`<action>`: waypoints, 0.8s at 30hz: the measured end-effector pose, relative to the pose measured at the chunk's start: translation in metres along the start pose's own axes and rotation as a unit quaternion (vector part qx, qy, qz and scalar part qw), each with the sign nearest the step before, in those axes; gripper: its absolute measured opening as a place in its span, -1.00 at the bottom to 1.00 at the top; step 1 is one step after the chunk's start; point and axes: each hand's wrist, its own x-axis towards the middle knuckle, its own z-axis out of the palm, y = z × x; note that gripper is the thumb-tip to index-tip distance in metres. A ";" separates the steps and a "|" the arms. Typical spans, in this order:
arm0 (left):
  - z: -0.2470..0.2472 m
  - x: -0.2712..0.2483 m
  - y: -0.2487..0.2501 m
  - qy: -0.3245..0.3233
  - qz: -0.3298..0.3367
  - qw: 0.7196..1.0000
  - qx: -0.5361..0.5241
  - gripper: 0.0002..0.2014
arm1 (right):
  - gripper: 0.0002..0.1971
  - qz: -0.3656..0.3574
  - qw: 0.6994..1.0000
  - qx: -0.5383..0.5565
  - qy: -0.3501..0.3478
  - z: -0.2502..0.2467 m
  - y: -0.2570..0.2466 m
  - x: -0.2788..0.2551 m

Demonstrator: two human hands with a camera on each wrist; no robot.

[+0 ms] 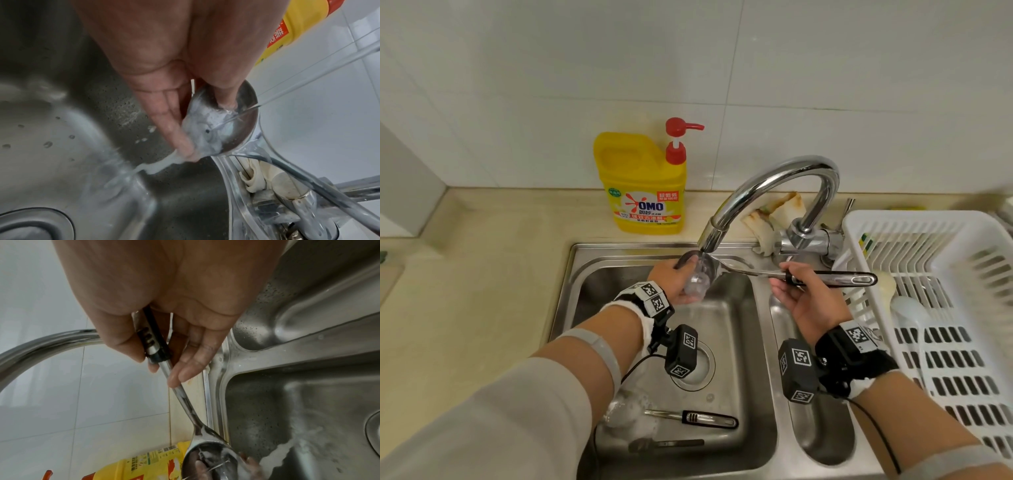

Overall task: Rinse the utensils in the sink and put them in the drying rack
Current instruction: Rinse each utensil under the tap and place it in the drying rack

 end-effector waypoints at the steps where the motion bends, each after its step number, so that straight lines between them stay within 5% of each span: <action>1: 0.000 -0.001 0.001 0.000 0.002 1.000 0.002 -0.69 | -0.91 0.002 1.000 0.000 -0.001 0.000 0.000 -0.001; 6: -0.001 -0.008 -0.002 -0.011 0.039 0.998 0.054 -0.92 | -0.89 0.004 1.000 -0.004 0.004 -0.001 -0.003 -0.001; 19: 0.000 -0.008 0.003 0.012 -0.012 0.993 0.120 -0.53 | -0.85 0.005 0.999 -0.036 0.011 0.006 -0.006 0.000; 24: -0.004 -0.007 -0.001 -0.011 0.002 0.993 0.119 -0.64 | -0.85 0.008 0.999 -0.034 0.015 0.005 -0.005 0.001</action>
